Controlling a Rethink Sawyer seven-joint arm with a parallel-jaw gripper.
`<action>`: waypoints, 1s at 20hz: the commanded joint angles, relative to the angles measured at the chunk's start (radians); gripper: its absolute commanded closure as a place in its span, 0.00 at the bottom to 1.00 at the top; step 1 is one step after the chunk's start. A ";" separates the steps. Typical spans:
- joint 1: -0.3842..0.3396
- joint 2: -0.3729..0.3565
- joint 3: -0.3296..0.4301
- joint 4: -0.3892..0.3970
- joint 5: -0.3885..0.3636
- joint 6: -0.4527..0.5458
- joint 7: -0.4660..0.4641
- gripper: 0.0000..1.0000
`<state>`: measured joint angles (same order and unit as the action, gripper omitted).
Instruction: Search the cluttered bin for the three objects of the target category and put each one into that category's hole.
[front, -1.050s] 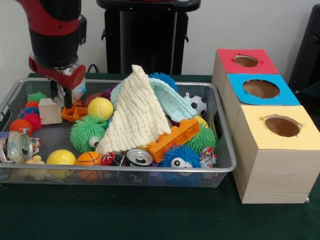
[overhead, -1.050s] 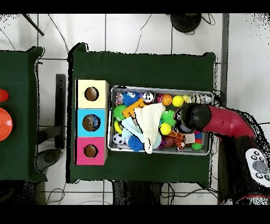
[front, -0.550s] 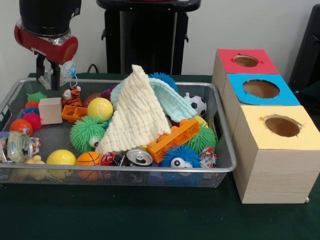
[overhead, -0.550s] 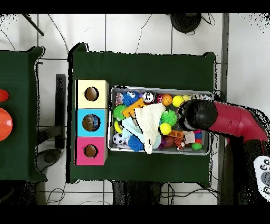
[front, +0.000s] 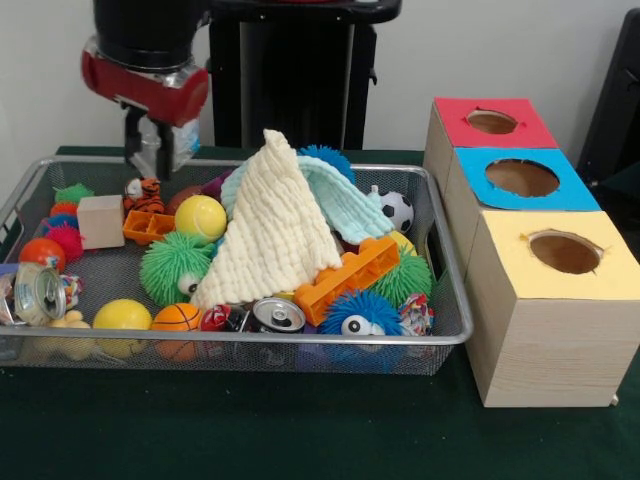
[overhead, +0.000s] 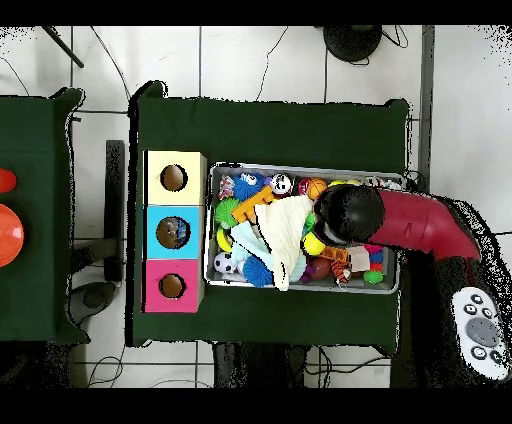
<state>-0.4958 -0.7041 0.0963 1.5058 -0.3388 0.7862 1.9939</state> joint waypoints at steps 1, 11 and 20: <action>0.102 0.000 0.011 0.166 0.070 -0.016 0.191 1.00; 0.269 0.013 -0.066 0.144 0.165 -0.012 0.295 1.00; 0.330 0.027 -0.101 0.151 0.247 -0.029 0.290 1.00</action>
<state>-0.1758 -0.7037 0.0295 1.5877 -0.1498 0.7860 2.0094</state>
